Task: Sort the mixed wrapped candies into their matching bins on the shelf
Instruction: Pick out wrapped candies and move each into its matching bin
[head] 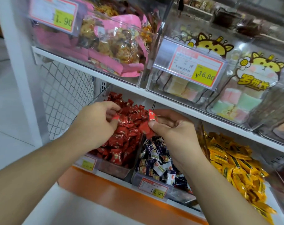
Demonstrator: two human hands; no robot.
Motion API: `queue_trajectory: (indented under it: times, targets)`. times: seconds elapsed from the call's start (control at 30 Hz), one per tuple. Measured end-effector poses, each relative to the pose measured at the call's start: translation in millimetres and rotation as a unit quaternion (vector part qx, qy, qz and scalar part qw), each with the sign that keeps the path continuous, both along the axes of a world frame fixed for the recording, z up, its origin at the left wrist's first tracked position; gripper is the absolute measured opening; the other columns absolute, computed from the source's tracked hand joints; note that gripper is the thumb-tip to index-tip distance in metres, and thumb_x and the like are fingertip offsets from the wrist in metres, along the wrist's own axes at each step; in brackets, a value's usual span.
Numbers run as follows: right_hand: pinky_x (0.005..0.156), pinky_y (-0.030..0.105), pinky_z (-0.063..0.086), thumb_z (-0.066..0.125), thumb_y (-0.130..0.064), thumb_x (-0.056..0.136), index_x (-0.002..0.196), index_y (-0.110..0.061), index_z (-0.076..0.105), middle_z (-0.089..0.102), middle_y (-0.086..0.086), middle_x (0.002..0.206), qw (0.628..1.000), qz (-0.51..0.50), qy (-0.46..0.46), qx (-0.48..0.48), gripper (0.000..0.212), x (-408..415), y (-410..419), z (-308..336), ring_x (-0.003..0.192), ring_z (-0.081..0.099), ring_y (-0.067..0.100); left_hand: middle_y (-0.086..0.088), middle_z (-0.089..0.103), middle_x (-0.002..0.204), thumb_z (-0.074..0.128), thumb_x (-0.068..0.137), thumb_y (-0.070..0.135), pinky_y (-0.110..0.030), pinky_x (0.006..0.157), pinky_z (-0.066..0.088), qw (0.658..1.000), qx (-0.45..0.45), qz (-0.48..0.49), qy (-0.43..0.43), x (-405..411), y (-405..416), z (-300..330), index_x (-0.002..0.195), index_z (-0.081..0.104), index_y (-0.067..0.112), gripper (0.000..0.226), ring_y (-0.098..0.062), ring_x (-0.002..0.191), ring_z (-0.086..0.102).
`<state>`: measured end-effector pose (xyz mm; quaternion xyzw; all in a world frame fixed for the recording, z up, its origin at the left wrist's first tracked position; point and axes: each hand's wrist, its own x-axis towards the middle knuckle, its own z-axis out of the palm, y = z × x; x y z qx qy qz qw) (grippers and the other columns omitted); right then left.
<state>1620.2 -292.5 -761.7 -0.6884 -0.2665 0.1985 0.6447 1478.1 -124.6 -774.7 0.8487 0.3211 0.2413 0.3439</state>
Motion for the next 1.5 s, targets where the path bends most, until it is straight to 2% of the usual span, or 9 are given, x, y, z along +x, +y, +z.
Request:
queue_trajectory:
  times: [0.23,0.33,0.43,0.57,0.63,0.77,0.9,1.27,1.5]
  targets:
    - [0.095,0.022,0.056,0.081,-0.031,0.089,0.121,-0.046,0.071,0.072,-0.024,0.117,0.967,0.028,-0.204,-0.152,0.037,-12.9,9.5,2.6,0.108,0.065,-0.006,0.020,0.066,0.105,0.061,0.095,0.015,-0.008,0.064,0.037,1.000,-0.005,0.019,-0.013,-2.1,1.9,1.2,0.115,0.069,0.037,0.031,0.004,0.089,0.059]
    - [0.068,-0.002,0.043,0.077,-0.042,0.091,0.142,-0.053,0.052,0.054,-0.033,0.140,0.935,0.070,-0.253,-0.237,0.058,-9.1,1.9,4.8,0.099,0.059,-0.022,0.018,0.067,0.106,0.059,0.097,0.014,-0.007,0.059,0.037,1.000,0.000,0.000,-0.021,0.9,-3.7,2.0,0.116,0.068,0.039,0.033,0.003,0.081,0.063]
    - [0.066,0.008,0.053,0.069,-0.033,0.098,0.140,-0.047,0.053,0.061,-0.026,0.131,0.925,0.015,-0.289,-0.246,0.047,7.3,-8.9,3.2,0.081,0.067,0.000,0.018,0.065,0.123,0.059,0.101,0.019,-0.009,0.047,0.043,0.997,0.002,-0.078,-0.015,3.5,-15.8,3.6,0.128,0.064,0.039,0.034,0.006,0.055,0.060]
    - [0.079,0.019,0.057,0.066,-0.019,0.099,0.132,-0.029,0.058,0.067,-0.014,0.122,0.921,-0.075,-0.280,-0.261,0.036,35.2,-24.8,-13.4,0.080,0.062,-0.010,0.030,0.034,0.158,0.057,0.102,0.042,-0.025,0.118,0.034,0.971,0.096,-0.209,0.062,10.3,-31.5,-3.1,0.154,0.038,0.046,0.055,0.006,0.138,0.043]
    - [0.063,0.003,0.047,0.065,-0.017,0.100,0.133,-0.024,0.058,0.066,-0.011,0.123,0.917,-0.072,-0.276,-0.278,0.034,44.7,-26.6,-20.0,0.080,0.063,-0.013,0.031,0.023,0.163,0.055,0.102,0.050,-0.025,0.123,0.019,0.961,0.104,-0.237,0.097,14.0,-35.2,-7.3,0.159,0.027,0.046,0.064,0.005,0.148,0.025]
    - [0.093,0.018,0.049,0.065,-0.022,0.100,0.143,-0.031,0.056,0.064,-0.010,0.137,0.900,-0.057,-0.291,-0.319,0.045,64.3,-8.1,-23.1,0.118,0.062,0.012,0.033,0.022,0.162,0.056,0.101,0.053,-0.027,0.125,0.021,0.960,0.088,-0.244,0.102,19.6,-33.6,-14.0,0.158,0.030,0.047,0.062,0.003,0.150,0.025]
    - [0.067,0.007,0.040,0.067,-0.026,0.099,0.141,-0.043,0.057,0.059,-0.012,0.142,0.874,-0.003,-0.283,-0.395,0.046,82.4,21.1,-29.5,0.103,0.057,0.009,0.037,0.025,0.160,0.058,0.099,0.054,-0.026,0.123,0.021,0.963,0.089,-0.235,0.096,22.3,-32.1,-16.0,0.155,0.034,0.048,0.061,0.003,0.149,0.027]
    - [0.075,0.017,0.050,0.074,-0.011,0.091,0.089,-0.030,0.075,0.068,-0.022,0.090,0.899,-0.113,-0.300,-0.297,0.019,76.4,-1.0,-37.3,0.085,0.063,0.002,0.029,0.036,0.159,0.060,0.097,0.056,-0.027,0.119,0.031,0.964,0.084,-0.234,0.093,18.7,-31.1,-12.8,0.152,0.039,0.047,0.059,-0.001,0.146,0.035]
    - [0.052,0.010,0.046,0.072,-0.007,0.094,0.092,-0.029,0.073,0.070,-0.014,0.081,0.946,-0.083,-0.234,-0.207,0.023,25.2,-26.6,-4.5,0.065,0.064,0.000,0.021,0.067,0.104,0.054,0.103,0.042,-0.023,0.067,0.058,0.993,0.049,-0.107,0.023,5.5,-20.5,9.0,0.132,0.058,0.032,0.031,-0.001,0.076,0.068]
